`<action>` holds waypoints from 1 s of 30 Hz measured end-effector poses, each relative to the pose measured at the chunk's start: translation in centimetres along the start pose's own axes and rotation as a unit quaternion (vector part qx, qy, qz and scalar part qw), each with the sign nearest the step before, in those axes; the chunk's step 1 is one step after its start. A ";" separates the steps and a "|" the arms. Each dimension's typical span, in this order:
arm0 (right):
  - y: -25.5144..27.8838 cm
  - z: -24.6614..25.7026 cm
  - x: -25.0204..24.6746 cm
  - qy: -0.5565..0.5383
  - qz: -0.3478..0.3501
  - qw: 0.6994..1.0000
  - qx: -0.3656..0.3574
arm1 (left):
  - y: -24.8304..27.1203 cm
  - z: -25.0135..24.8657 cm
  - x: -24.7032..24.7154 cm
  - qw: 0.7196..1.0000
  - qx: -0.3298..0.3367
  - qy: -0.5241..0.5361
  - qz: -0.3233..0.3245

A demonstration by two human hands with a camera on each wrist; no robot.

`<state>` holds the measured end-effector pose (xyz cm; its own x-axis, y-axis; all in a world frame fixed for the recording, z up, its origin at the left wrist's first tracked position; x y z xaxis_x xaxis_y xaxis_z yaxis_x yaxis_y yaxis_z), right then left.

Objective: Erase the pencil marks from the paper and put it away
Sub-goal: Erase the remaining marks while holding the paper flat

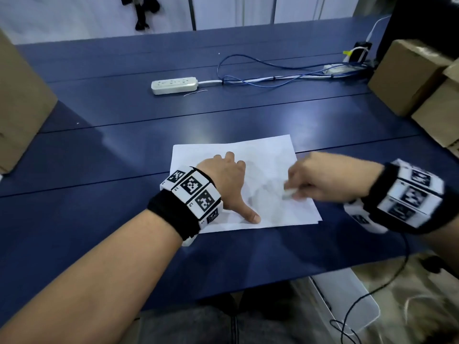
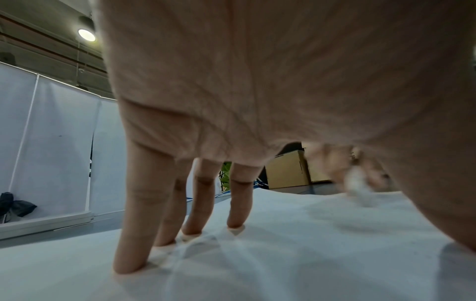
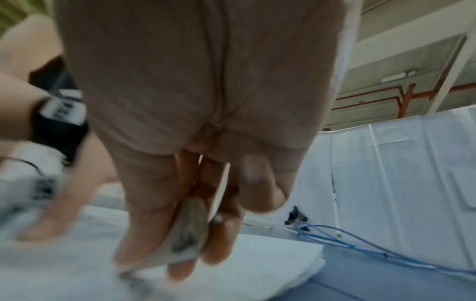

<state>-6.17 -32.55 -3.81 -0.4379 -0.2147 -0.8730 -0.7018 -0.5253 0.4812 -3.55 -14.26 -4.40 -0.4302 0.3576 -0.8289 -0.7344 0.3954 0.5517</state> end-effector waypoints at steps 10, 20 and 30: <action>-1.7 -3.1 -1.7 0.010 -0.052 0.996 0.068 | 0.1 -0.1 -0.1 1.000 -0.004 -0.003 0.006; -1.3 -2.4 -1.1 -0.032 -0.028 0.998 0.050 | 0.0 -0.1 -0.1 1.000 -0.005 -0.001 0.011; 0.4 -0.1 0.3 -0.035 0.021 0.999 -0.010 | -0.1 -0.1 -0.1 1.000 -0.003 0.008 0.008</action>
<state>-6.54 -32.90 -3.89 -0.5049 -0.1785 -0.8445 -0.6712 -0.5341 0.5141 -3.44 -14.41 -4.37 -0.4506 0.3511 -0.8208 -0.7300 0.3844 0.5651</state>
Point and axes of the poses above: each hand's wrist, its own y-axis away from the middle knuckle, its own x-axis out of the palm, z = x × y, the point moved 4 cm from there along -y, towards the middle knuckle, and after that the axes turned 10 degrees about z, right-handed, at the moved point
